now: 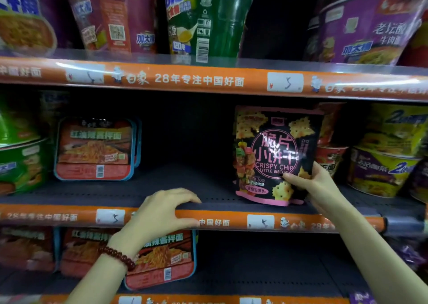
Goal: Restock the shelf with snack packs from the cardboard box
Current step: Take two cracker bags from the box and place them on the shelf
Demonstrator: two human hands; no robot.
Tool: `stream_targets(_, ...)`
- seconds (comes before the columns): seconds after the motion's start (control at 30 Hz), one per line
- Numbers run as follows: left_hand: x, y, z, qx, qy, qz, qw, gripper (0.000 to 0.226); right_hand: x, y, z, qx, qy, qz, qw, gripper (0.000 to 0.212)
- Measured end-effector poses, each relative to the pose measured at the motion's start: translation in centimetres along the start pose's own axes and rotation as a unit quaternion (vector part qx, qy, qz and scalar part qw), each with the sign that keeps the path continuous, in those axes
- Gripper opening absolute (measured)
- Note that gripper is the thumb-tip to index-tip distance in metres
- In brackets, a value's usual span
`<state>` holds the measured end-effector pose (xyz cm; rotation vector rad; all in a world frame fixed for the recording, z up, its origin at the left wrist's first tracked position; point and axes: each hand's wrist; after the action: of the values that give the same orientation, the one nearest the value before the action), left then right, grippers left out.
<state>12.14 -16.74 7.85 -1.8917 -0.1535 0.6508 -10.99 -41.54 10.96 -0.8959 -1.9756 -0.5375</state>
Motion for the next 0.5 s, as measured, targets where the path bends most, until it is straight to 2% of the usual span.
stream_targets(0.13,0.1,0.1,-0.1,-0.008,-0.002,-0.006,1.000,0.064,0.2,-0.8,-0.1,0.043,0.006,0.041,0.998,0.049)
stream_targets(0.27,0.1,0.0,-0.1,-0.006,-0.007,-0.009,1.000,0.066,-0.3,-0.2,-0.8,0.019,-0.010,0.059,0.998,0.054)
stream_targets(0.5,0.1,0.1,-0.2,-0.008,-0.012,-0.023,1.000,0.066,-1.1,-0.3,-1.8,0.033,0.064,0.020,0.997,0.057)
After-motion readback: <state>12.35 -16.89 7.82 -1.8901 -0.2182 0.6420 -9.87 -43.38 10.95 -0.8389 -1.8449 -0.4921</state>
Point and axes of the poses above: each hand's wrist, its own z-axis away from the middle knuckle, its own y-axis out of the palm, x = y × z, and after that the axes turned 14 degrees about -y, right-handed
